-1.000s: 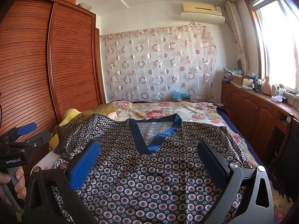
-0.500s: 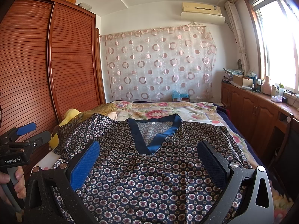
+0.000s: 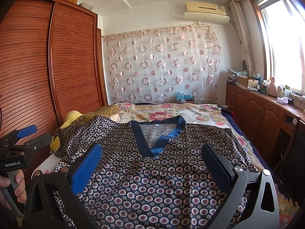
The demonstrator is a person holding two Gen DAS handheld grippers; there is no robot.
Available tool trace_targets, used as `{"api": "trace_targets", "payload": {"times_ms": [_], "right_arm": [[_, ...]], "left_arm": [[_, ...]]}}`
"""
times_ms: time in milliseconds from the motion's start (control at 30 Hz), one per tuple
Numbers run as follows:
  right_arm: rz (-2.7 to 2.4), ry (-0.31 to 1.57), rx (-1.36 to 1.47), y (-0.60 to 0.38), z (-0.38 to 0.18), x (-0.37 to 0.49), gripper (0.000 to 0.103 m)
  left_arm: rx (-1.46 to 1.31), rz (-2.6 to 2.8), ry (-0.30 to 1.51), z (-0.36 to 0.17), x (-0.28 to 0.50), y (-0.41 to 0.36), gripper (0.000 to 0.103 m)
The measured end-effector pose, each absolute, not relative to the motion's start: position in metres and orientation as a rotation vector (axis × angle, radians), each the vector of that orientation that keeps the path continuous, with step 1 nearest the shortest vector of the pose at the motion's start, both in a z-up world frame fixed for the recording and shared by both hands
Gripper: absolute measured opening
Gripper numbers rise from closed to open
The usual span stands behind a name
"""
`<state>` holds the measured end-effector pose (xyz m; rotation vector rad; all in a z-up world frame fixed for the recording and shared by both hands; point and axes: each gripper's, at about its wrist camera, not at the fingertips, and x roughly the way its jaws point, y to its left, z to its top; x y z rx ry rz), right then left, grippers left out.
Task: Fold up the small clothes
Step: 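Grasp the robe's side panel with the left gripper and lift it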
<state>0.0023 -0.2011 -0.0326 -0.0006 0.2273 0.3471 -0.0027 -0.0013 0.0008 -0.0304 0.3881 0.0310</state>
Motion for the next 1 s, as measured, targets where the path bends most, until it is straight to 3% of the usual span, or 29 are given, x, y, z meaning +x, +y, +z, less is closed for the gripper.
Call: {"api": "trace_targets", "payload": {"times_ms": [633,1000], "right_arm": [[0.402,0.348,-0.038,-0.192,-0.046,0.026,0.103],[0.480,0.415,-0.086,-0.178,-0.047,0.042,0.103]], "left_arm": [[-0.071,0.083,0.521,-0.040,0.018,0.044,0.103],[-0.082,0.144,0.575,-0.056,0.025,0.107,0.103]]}}
